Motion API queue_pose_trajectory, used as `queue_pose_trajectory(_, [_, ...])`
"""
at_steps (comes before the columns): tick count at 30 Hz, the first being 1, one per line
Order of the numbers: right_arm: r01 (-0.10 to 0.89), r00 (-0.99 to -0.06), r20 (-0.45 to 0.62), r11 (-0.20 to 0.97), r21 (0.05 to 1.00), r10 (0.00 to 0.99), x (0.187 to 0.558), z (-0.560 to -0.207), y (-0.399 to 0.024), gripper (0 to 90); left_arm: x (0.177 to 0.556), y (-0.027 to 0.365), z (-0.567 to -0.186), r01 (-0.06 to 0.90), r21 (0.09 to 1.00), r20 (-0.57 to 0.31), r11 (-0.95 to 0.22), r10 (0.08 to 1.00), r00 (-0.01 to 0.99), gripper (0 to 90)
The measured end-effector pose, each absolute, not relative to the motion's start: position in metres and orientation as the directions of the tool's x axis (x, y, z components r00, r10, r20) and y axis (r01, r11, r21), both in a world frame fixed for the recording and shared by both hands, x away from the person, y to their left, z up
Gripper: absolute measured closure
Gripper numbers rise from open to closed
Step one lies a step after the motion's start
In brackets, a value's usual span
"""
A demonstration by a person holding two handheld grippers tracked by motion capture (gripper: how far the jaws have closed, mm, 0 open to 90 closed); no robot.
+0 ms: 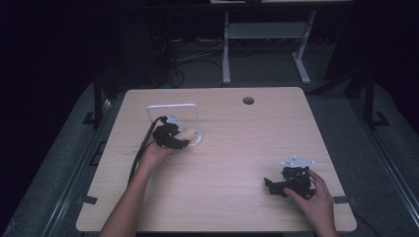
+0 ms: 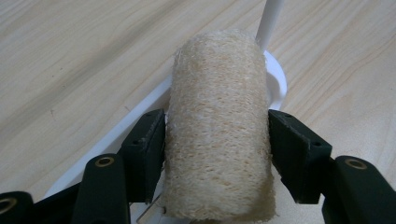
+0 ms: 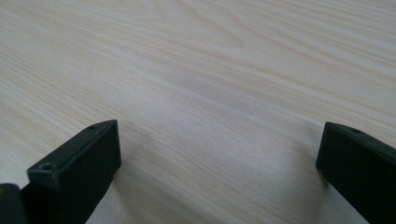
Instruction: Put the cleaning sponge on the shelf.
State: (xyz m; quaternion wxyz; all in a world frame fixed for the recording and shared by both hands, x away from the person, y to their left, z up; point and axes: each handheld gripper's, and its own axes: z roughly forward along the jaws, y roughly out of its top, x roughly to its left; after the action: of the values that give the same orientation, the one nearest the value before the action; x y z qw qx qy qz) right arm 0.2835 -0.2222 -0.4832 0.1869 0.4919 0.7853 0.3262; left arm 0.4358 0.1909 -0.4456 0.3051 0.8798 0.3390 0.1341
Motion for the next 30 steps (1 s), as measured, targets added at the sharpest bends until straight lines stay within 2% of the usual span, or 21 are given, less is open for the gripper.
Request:
queue_pose_trajectory(5, [0.651,-0.446,0.028,0.303,0.696,0.895,0.283,-0.483,-0.222,0.0,0.435,0.193,-0.443,0.511,0.638,0.026,-0.576,0.68,0.733,33.7])
queue_pose_trajectory(19, [0.651,-0.446,0.028,0.303,0.696,0.895,0.284,-0.483,-0.222,0.0,0.416,0.201,-0.418,0.477,0.694,0.026,-0.539,0.681,0.732,33.6])
queue_pose_trajectory(24, [0.651,-0.446,0.028,0.303,0.696,0.895,0.283,-0.483,-0.222,0.0,0.404,0.206,-0.407,0.471,0.709,0.016,-0.524,0.681,0.732,40.6])
queue_pose_trajectory(25, [0.651,-0.446,0.027,0.303,0.696,0.895,0.284,-0.483,-0.222,0.0,0.401,0.207,-0.405,0.467,0.718,0.014,-0.517,0.681,0.732,46.7])
queue_pose_trajectory(26, [0.651,-0.446,0.027,0.303,0.696,0.895,0.284,-0.483,-0.222,0.0,0.398,0.208,-0.402,0.463,0.723,0.008,-0.513,0.676,0.737,46.7])
queue_pose_trajectory(30, [0.651,-0.446,0.027,0.303,0.696,0.895,0.283,-0.483,-0.222,0.0,0.388,0.209,-0.398,0.462,0.72,0.0,-0.518,0.665,0.746,59.2])
